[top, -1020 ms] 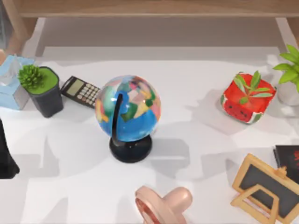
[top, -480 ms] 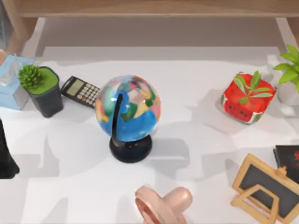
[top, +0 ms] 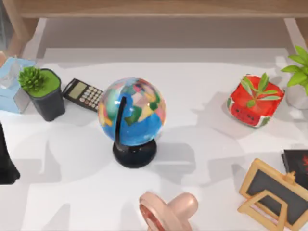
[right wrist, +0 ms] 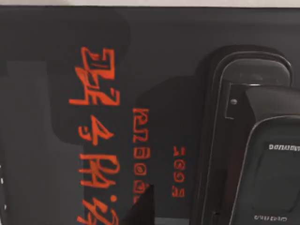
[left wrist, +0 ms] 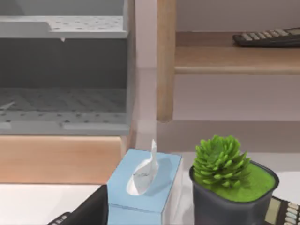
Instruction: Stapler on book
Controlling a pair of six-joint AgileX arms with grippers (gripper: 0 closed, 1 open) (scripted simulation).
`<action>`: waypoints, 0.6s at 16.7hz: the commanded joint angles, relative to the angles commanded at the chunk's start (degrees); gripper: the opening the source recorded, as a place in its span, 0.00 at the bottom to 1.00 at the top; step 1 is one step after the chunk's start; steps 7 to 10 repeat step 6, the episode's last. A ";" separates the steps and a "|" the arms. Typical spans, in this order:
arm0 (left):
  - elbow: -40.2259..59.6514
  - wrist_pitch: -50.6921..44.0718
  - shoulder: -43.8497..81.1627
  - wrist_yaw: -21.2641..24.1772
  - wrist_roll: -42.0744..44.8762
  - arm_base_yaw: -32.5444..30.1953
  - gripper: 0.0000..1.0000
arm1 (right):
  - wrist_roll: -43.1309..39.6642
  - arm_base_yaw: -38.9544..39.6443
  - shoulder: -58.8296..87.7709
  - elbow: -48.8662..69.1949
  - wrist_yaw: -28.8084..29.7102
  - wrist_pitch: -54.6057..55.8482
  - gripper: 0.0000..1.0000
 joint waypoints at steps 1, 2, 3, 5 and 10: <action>0.00 0.00 0.00 0.00 0.00 0.00 1.00 | 0.00 0.00 0.00 0.00 0.00 0.00 1.00; 0.00 0.00 0.00 0.00 0.00 0.00 1.00 | 0.00 0.00 0.00 0.00 0.00 0.00 1.00; 0.00 0.00 0.00 0.00 0.00 0.00 1.00 | 0.00 0.00 0.00 0.00 0.00 0.00 1.00; 0.00 0.00 0.00 0.00 0.00 0.00 1.00 | 0.00 0.00 0.00 0.00 0.00 0.00 1.00; 0.00 0.00 0.00 0.00 0.00 0.00 1.00 | 0.00 0.00 0.00 0.00 0.00 0.00 1.00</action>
